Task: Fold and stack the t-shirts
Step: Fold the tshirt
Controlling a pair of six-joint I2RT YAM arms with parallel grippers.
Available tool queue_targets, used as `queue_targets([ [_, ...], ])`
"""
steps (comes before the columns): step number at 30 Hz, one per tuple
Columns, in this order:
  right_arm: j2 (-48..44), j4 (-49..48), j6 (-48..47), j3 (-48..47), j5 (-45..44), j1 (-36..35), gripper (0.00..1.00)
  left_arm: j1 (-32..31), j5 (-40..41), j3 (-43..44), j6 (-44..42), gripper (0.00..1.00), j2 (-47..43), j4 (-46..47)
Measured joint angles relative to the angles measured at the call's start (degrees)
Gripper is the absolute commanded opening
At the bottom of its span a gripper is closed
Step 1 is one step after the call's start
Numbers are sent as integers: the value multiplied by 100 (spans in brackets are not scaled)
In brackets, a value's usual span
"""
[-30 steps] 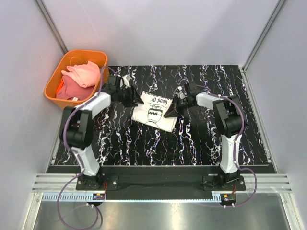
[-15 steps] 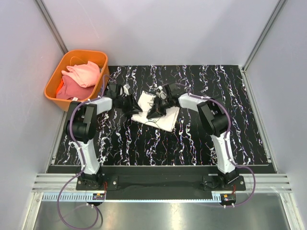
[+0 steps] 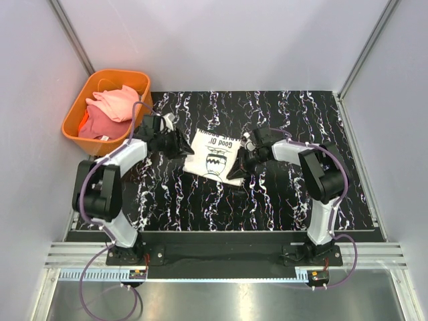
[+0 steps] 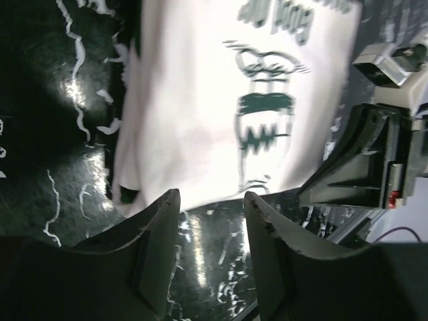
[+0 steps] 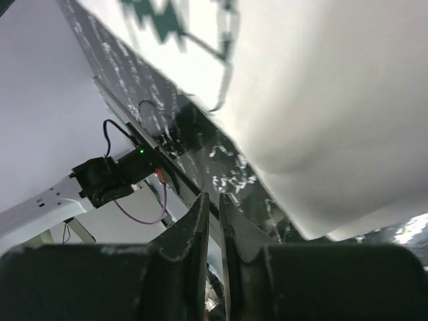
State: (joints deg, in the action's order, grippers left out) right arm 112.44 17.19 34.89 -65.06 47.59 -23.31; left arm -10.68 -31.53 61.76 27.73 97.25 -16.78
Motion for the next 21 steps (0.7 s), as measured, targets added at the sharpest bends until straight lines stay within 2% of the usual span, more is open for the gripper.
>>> queue_targets([
  [5, -68, 136, 57, -584, 2, -129, 18, -33, -92, -2, 299, 47, -326, 317],
  [8, 267, -81, 175, -1108, 4, -262, 18, -57, -127, -66, 492, 45, 20, 693],
  [11, 588, -319, 249, -1252, 4, -299, 18, -61, -26, -271, 501, 45, 522, 883],
  [15, 750, -457, 234, -748, -9, -153, 18, -17, -149, -525, 566, 43, 776, 1200],
  [19, 619, -702, 90, 79, 295, 361, 17, -120, -136, -1060, 726, 44, 516, 1812],
  [21, 356, -684, 33, 376, 293, 634, 17, -251, -136, -1486, 903, 49, 221, 2057],
])
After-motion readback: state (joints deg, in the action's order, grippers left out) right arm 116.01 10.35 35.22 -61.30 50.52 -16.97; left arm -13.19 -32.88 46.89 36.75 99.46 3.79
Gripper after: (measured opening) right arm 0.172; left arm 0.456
